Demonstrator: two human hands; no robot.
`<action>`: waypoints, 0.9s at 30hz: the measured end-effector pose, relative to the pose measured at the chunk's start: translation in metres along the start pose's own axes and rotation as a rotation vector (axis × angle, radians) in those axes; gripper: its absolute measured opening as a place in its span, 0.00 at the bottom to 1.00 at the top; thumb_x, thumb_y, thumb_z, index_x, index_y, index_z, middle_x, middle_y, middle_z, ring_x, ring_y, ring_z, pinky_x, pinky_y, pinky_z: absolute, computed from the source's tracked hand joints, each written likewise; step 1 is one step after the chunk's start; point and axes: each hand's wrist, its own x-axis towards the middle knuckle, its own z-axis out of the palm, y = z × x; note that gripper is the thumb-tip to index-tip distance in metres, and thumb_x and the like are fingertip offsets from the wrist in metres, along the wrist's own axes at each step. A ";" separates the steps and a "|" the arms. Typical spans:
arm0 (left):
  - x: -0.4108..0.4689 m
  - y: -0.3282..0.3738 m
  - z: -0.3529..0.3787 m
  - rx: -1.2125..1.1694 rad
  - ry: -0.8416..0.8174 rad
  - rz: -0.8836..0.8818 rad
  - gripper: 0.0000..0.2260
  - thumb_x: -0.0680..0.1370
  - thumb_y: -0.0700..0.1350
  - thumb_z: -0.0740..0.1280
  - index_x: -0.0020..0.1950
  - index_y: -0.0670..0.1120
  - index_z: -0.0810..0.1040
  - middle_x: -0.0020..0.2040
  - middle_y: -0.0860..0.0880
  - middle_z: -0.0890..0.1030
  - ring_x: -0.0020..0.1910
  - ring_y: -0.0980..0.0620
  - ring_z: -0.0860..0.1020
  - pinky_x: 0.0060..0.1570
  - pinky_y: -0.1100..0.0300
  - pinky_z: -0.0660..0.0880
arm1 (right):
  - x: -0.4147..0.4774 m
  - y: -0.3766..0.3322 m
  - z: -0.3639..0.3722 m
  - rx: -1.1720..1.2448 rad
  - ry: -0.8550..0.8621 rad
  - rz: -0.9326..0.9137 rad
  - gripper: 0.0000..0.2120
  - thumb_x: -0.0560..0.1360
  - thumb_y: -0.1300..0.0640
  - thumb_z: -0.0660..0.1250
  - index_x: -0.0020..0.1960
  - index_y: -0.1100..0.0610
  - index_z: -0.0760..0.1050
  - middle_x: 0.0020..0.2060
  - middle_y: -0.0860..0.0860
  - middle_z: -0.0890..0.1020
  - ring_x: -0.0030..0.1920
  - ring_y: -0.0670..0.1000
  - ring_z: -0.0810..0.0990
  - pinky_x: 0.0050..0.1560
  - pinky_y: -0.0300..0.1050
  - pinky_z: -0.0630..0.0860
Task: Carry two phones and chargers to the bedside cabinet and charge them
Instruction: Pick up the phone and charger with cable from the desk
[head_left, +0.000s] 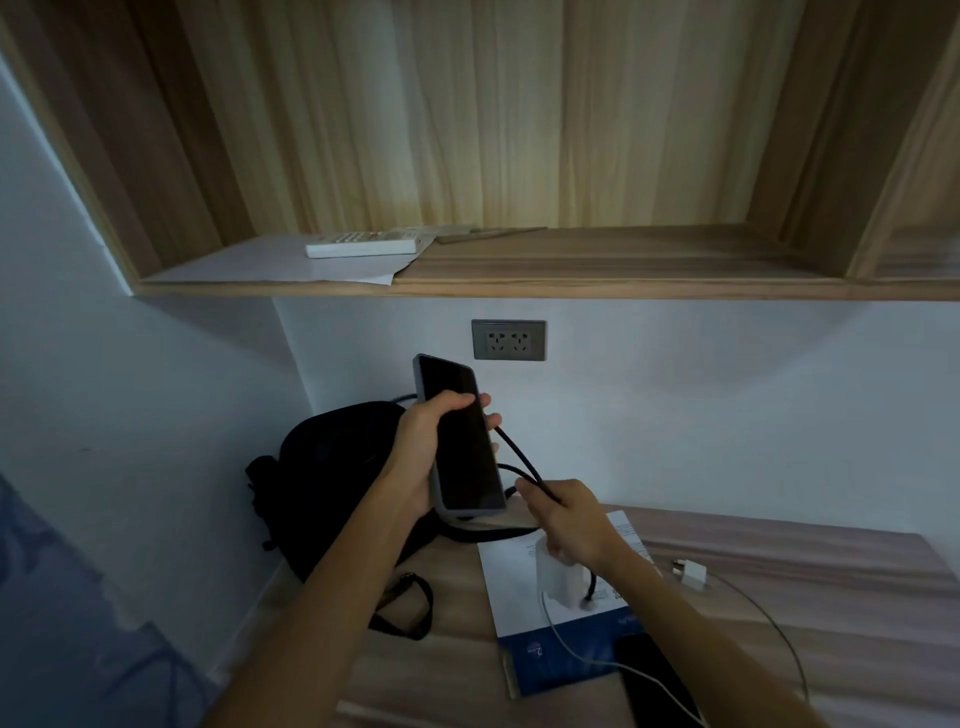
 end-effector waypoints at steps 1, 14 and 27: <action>0.001 0.002 -0.003 0.012 0.009 -0.005 0.19 0.78 0.44 0.67 0.66 0.37 0.77 0.60 0.42 0.84 0.50 0.48 0.85 0.42 0.53 0.82 | -0.002 -0.001 0.000 0.053 -0.002 0.016 0.22 0.80 0.47 0.66 0.31 0.56 0.67 0.21 0.45 0.66 0.20 0.45 0.64 0.24 0.39 0.63; 0.018 -0.020 -0.020 0.121 0.141 -0.089 0.23 0.74 0.53 0.73 0.63 0.40 0.79 0.55 0.37 0.84 0.46 0.41 0.87 0.43 0.50 0.81 | 0.011 -0.027 -0.011 0.281 0.231 0.117 0.18 0.81 0.46 0.63 0.43 0.59 0.78 0.21 0.47 0.63 0.19 0.46 0.61 0.21 0.40 0.61; 0.052 -0.009 -0.011 0.070 0.123 -0.158 0.23 0.80 0.60 0.60 0.58 0.41 0.80 0.50 0.40 0.82 0.39 0.44 0.83 0.37 0.54 0.77 | 0.033 -0.050 -0.025 0.442 0.239 0.162 0.24 0.83 0.48 0.60 0.31 0.52 0.57 0.26 0.50 0.57 0.24 0.47 0.55 0.25 0.41 0.57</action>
